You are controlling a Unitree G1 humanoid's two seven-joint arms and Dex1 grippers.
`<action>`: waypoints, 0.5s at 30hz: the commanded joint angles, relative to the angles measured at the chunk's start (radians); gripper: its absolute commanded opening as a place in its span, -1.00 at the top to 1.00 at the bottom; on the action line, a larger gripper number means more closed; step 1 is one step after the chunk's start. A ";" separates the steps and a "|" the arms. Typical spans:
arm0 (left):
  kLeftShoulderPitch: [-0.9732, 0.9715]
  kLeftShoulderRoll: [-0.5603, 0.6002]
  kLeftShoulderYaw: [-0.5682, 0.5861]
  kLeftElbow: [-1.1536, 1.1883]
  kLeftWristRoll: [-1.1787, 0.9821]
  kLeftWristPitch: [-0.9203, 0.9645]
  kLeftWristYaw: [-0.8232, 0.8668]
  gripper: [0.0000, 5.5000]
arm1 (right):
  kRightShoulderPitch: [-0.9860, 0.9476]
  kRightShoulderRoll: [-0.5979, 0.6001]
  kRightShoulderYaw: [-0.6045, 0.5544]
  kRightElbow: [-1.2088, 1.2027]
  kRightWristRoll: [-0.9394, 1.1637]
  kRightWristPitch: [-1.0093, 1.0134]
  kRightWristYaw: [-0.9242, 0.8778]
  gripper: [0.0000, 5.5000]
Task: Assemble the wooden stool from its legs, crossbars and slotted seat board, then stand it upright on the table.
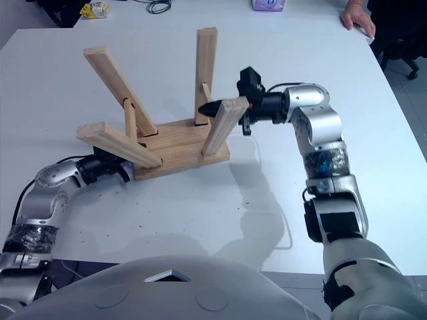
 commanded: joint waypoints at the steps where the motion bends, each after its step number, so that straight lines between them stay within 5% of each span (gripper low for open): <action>1: 0.006 0.025 -0.026 0.063 0.035 0.005 -0.049 0.99 | 0.109 -0.055 -0.010 -0.138 0.042 0.068 -0.021 1.00; 11: 0.062 -0.008 -0.048 -0.033 0.005 0.040 -0.039 0.99 | 0.200 -0.103 -0.054 -0.078 0.028 0.032 -0.103 1.00; 15: 0.091 0.033 0.060 -0.076 -0.027 0.047 0.005 0.99 | 0.139 -0.124 -0.133 0.068 0.038 0.000 -0.135 1.00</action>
